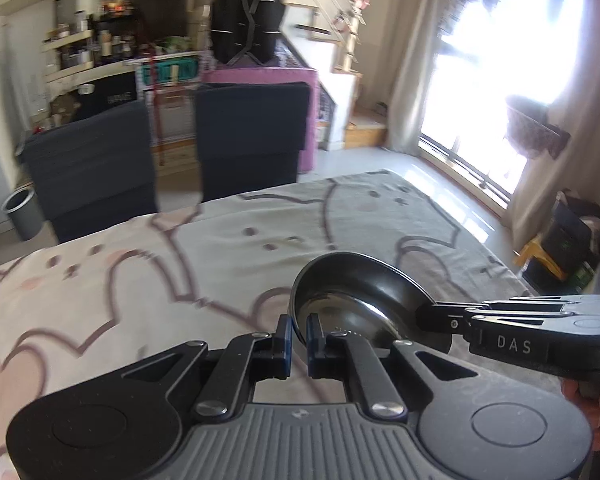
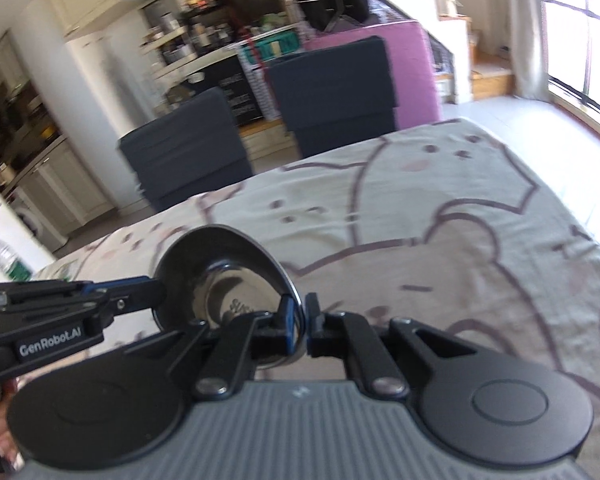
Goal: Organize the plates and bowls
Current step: 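Lift the round steel bowl with both tools and carry it to the steel tray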
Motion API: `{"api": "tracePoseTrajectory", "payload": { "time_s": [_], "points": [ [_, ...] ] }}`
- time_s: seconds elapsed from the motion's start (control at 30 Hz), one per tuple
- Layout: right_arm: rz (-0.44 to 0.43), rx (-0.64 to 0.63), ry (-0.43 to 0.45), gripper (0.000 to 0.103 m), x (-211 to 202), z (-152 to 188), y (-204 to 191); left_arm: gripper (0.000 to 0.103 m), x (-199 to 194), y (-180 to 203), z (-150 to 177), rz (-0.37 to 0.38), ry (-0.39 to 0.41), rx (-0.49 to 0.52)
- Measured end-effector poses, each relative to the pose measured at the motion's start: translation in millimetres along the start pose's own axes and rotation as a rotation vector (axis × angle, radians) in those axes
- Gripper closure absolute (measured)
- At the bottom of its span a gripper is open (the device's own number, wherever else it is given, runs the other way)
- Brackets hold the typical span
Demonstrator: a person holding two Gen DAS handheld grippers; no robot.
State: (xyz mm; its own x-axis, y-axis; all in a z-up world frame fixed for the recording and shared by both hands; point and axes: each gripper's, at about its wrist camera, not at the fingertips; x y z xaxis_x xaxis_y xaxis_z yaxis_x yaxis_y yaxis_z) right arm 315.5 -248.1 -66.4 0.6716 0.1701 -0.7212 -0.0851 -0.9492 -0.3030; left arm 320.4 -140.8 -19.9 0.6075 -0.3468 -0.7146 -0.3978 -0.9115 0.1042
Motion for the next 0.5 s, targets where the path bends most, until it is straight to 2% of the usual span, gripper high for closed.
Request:
{"api": "tracePoseTrajectory", "payload": {
  "time_s": [0.27, 0.5],
  "points": [
    [-0.105, -0.101, -0.054, 0.097, 6.0, 22.4, -74.4, 0.095, -55.3, -60.5, 42.4, -0.092, 0.015, -0.100],
    [-0.158, -0.181, -0.101, 0.097, 16.0, 44.9, -138.1, 0.095, -91.1, -108.7, 80.1, -0.164, 0.017, -0.198]
  ]
}}
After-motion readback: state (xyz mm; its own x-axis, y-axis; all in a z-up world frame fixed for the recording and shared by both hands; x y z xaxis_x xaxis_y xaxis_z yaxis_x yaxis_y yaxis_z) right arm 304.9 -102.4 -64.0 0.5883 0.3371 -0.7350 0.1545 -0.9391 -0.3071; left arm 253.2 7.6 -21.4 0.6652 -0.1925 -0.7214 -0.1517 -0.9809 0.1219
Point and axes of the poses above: each gripper's, at about its wrist camera, not at the fingertips, and x roughly the way its jaws point, y to its right, z to its underside, and after that the axes turned 1 degree about -y, right-handed
